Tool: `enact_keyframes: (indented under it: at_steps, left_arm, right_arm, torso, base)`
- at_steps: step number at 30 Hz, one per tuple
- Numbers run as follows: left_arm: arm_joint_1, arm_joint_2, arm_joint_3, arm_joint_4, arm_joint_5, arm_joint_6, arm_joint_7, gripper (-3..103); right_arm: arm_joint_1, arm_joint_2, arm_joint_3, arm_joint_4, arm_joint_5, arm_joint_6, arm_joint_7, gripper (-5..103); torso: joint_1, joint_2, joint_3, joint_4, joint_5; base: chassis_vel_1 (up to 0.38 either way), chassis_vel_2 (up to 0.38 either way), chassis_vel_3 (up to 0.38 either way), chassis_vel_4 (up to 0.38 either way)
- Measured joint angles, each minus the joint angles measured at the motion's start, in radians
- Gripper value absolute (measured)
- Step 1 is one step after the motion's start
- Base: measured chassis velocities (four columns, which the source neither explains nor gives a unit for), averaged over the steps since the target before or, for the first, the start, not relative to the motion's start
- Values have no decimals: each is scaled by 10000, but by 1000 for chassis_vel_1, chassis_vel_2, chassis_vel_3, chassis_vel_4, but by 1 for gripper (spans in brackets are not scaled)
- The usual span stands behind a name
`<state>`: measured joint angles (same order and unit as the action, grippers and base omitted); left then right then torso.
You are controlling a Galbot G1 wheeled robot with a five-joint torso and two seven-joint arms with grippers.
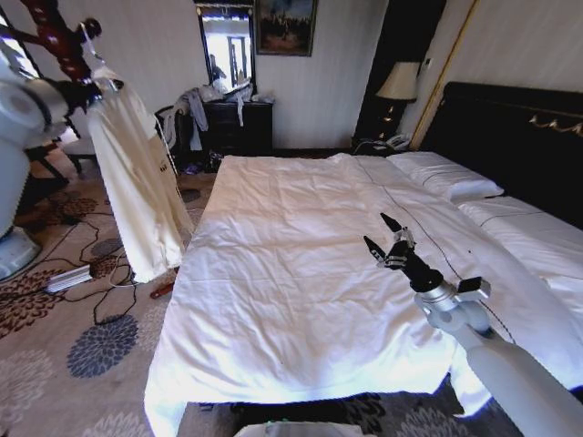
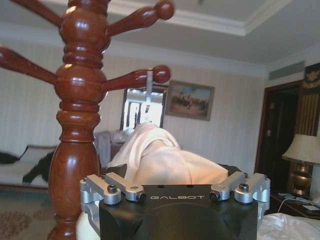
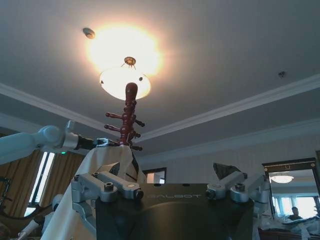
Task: Pick up the clothes from the bed and hang them on the clothes hanger.
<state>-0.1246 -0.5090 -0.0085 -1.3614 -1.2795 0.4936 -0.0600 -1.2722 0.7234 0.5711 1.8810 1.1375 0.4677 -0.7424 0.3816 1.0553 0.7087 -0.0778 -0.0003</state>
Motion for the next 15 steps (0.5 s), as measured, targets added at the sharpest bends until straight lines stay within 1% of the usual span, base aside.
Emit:
enact_keyframes:
  at_steps: [1,2,3,5,6,8,9,10,11,12,13,14,15]
  left_arm:
    - [0,0,0,0,0,0,0,99]
    - [502,242,-326,-378,-1,-267,61,100]
    - [1061,506,-637,-750,-24,-582,154,100]
    - [2005,932,-1057,-1278,-34,-1030,228,100]
    - [2005,932,-1057,-1278,-34,-1030,228,100]
    - [2906,1274,-1550,-1760,-10,-1237,233,100]
    - [3386,1403,-1904,-1985,18,-1284,233,100]
    - [4407,1601,-2748,-2433,73,-1350,222,100]
    - [4407,1601,-2748,-2433,73,-1350,222,100]
    - [5012,1683,-3182,-2706,116,-1379,193,100]
    - [5490,1702,-3443,-2970,158,-1403,99,100]
    - [5842,1660,-3558,-3198,187,-1424,13,100]
    - [6159,1445,-3582,-3513,156,-1433,-250,100]
  right_arm:
    - [0,0,0,0,0,0,0,100]
    - [-73,9,29,44,7,-1,26,100]
    - [-151,28,59,110,54,-7,71,100]
    - [-252,81,86,208,196,-59,142,100]
    - [-252,81,86,208,196,-59,142,100]
    - [-360,170,110,302,309,-119,241,100]
    - [-413,209,112,343,337,-141,312,100]
    - [-531,290,118,439,376,-174,491,100]
    - [-531,290,118,439,376,-174,491,100]
    - [-607,324,131,496,392,-204,599,100]
    - [-738,387,191,583,394,-266,755,100]
    - [-897,444,300,689,344,-328,931,100]
    - [-1258,577,571,944,123,-423,1455,100]
  torso:
    - [0,0,0,0,0]
    - [1,-1,0,-4,1]
    - [1,-1,0,-3,3]
    - [0,-1,0,-1,1]
    - [0,-1,0,-1,1]
    - [1,-1,0,0,-3]
    - [2,-1,1,-1,-2]
    - [3,0,1,-1,5]
    - [3,0,1,-1,5]
    - [2,0,0,3,7]
    - [0,0,0,11,8]
    - [0,0,-1,13,5]
    - [0,0,0,5,-5]
  base:
    - [0,0,0,0]
    - [0,0,0,0]
    - [0,0,0,0]
    - [0,0,0,0]
    - [0,0,0,0]
    - [0,0,0,0]
    - [0,0,0,0]
    - [0,0,0,0]
    - [0,0,0,0]
    - [0,0,0,0]
    - [0,0,0,0]
    - [0,0,0,0]
    - [0,0,0,0]
